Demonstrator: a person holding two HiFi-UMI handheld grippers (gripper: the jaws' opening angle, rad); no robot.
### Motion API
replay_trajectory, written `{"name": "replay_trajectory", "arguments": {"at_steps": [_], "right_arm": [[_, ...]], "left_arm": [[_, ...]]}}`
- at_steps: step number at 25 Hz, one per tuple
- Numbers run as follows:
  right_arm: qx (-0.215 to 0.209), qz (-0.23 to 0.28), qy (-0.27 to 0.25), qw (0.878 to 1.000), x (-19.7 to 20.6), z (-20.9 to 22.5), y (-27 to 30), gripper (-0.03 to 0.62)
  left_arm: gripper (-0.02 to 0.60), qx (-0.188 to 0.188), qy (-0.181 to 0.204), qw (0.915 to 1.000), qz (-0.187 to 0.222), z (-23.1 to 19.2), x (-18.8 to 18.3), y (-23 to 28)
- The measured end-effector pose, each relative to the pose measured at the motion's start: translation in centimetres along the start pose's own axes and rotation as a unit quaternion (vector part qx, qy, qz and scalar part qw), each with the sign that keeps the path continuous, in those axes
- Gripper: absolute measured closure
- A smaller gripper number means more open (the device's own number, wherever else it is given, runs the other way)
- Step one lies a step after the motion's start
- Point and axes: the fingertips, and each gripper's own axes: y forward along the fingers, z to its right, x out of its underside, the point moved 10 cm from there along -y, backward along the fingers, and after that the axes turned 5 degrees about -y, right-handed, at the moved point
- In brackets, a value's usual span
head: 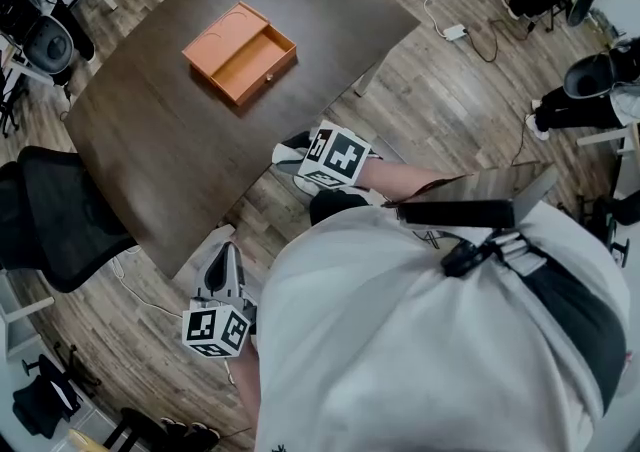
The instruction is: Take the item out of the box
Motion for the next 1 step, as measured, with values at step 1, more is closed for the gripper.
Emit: {"name": "replay_trajectory", "arguments": {"at_steps": [1], "right_arm": [[0.0,0.0,0.0,1.0,-0.12,0.48,-0.01,0.433]], "left_arm": [[0.572,0.0,0.0,1.0,0.0,-0.03,-0.33,0.34]]}}
